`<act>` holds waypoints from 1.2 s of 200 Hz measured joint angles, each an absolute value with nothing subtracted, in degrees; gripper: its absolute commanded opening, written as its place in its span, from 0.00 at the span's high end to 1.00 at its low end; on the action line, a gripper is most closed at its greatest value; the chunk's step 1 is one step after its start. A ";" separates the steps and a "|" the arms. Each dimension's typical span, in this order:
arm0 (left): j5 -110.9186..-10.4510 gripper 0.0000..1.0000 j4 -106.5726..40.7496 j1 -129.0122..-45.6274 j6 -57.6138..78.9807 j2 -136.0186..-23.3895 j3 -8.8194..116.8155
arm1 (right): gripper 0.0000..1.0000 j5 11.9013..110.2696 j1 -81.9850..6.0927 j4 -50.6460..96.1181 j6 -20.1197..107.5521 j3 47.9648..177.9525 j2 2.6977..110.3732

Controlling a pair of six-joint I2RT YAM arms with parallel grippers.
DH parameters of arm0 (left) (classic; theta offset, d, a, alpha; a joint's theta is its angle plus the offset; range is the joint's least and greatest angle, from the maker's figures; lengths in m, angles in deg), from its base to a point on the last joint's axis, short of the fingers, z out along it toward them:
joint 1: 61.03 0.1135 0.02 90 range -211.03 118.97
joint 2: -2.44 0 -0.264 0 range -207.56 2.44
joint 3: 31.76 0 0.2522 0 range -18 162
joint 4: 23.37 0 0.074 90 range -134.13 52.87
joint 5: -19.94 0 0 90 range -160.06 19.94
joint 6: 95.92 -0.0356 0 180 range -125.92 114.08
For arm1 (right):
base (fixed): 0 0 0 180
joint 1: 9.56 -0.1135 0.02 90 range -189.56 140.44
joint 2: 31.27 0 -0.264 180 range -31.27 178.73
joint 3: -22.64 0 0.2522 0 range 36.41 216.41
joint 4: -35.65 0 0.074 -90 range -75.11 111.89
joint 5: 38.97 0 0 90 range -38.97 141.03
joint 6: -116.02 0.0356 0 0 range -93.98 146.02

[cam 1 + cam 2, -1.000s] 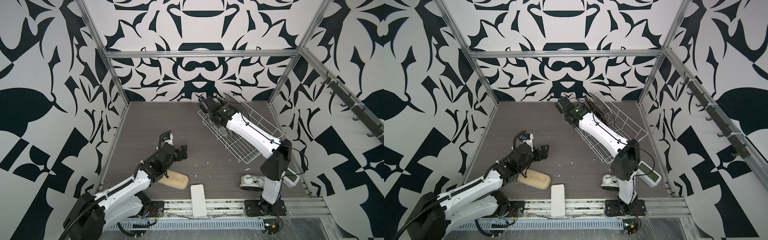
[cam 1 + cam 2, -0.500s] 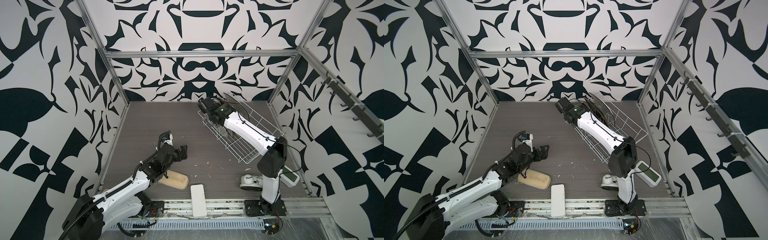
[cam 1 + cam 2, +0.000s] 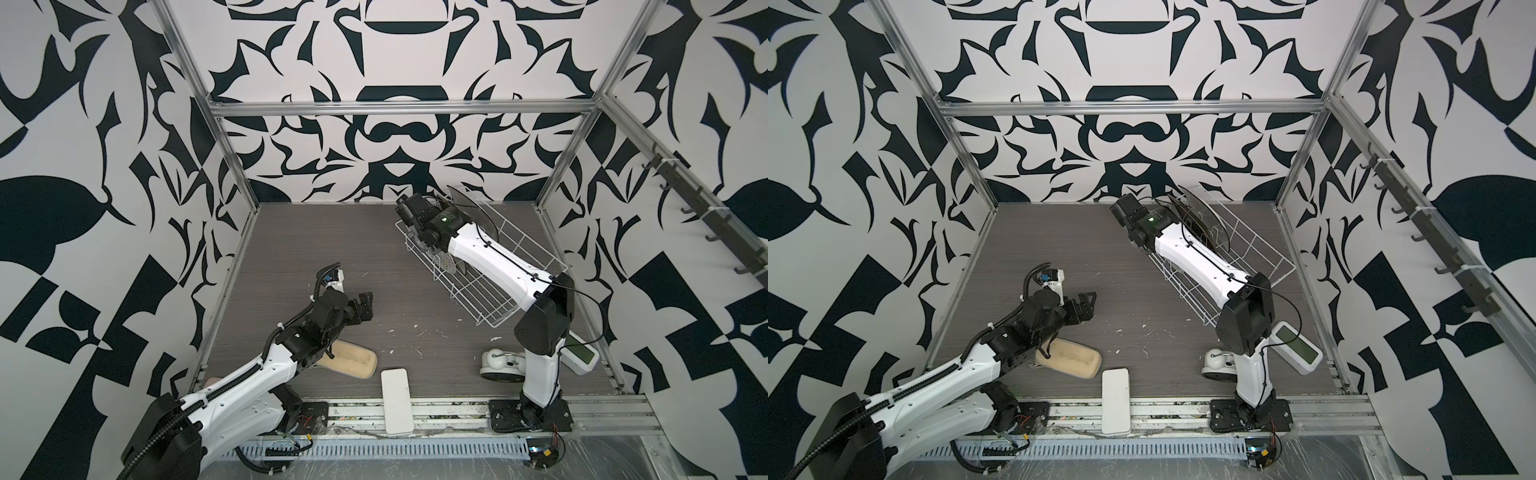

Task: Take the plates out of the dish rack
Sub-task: 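Close the right gripper on the rim of the colourful patterned plate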

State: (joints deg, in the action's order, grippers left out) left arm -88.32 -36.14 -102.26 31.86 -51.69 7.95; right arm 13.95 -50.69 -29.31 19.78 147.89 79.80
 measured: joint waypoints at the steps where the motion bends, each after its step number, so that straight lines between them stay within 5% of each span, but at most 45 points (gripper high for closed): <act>1: -88.32 0.01 -36.14 -102.26 31.86 -51.69 7.95 | 0.91 13.95 -50.69 -29.29 19.78 147.89 79.80; 43: -88.54 0.01 -36.12 -102.26 32.23 -51.23 7.80 | 1.00 13.67 -51.01 -29.79 19.14 147.89 79.84; 240: -87.14 0.01 -39.77 -102.26 33.30 -50.64 9.20 | 1.00 10.43 -53.62 -25.42 16.10 142.60 74.31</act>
State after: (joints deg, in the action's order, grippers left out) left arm -87.14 -39.77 -102.26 33.30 -50.64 9.20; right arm 10.43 -53.62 -25.42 16.10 142.60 74.31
